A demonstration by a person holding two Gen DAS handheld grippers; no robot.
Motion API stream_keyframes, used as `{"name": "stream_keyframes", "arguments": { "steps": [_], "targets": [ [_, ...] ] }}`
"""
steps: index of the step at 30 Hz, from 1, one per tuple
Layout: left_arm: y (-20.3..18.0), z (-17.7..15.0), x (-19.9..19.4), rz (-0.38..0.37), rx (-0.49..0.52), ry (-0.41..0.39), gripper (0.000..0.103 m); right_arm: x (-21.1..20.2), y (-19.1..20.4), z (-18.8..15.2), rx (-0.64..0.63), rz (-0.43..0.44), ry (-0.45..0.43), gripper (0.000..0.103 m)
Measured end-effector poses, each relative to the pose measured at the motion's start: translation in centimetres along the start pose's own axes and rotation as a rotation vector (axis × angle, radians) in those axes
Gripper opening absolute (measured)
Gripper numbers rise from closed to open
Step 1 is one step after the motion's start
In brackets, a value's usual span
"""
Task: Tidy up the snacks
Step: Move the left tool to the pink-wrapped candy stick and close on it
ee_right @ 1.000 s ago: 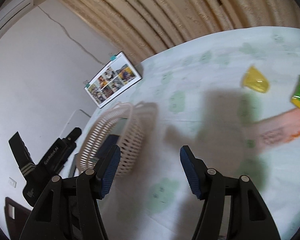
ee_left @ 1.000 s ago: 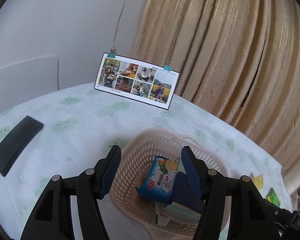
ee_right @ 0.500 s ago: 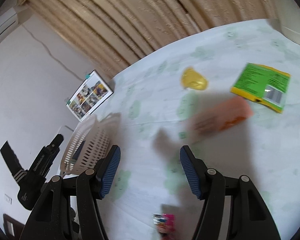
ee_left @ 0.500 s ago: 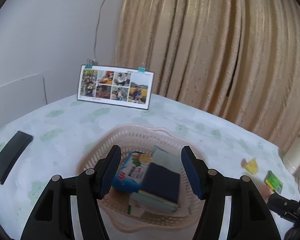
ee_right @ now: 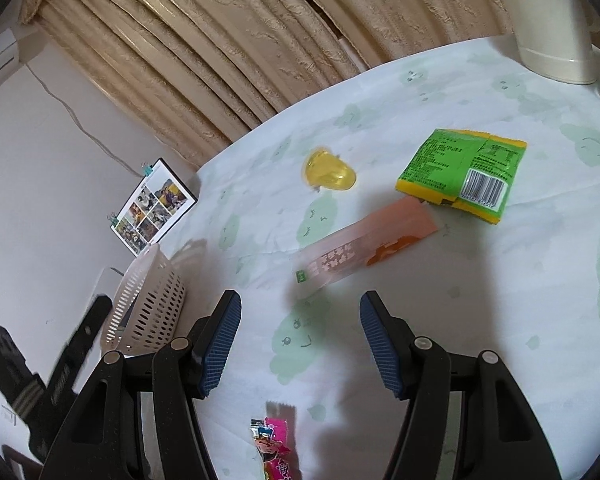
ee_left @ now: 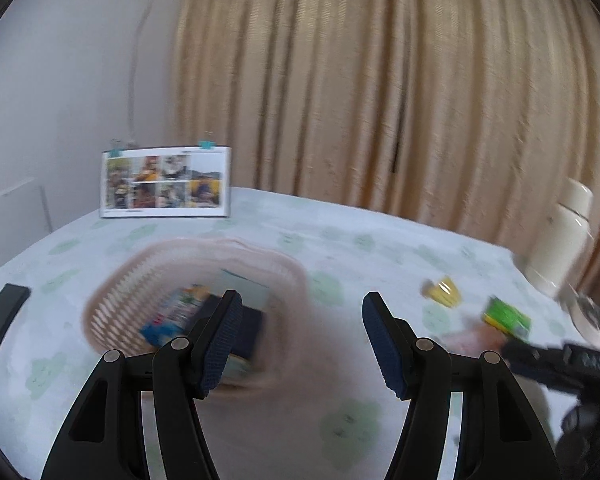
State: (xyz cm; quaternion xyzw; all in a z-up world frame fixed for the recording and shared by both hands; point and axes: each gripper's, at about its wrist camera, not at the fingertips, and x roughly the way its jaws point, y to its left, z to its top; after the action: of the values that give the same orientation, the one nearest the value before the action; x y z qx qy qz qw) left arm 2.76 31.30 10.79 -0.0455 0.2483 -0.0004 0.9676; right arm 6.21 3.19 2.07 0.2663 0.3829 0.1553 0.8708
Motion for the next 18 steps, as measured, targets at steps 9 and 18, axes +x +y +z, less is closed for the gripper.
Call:
{"name": "stream_keyframes", "arguments": {
  "steps": [9,18],
  "targets": [
    [-4.4,-3.1,-0.4,-0.148,0.072,0.16,0.063,-1.1,-1.3,0.2,0.026,-0.015,-0.025,0.06],
    [-8.4,-6.0,-0.9,-0.297,0.113,0.322,0.063,-2.5,-2.4,0.4,0.035,-0.048,-0.054,0.06]
  ]
}}
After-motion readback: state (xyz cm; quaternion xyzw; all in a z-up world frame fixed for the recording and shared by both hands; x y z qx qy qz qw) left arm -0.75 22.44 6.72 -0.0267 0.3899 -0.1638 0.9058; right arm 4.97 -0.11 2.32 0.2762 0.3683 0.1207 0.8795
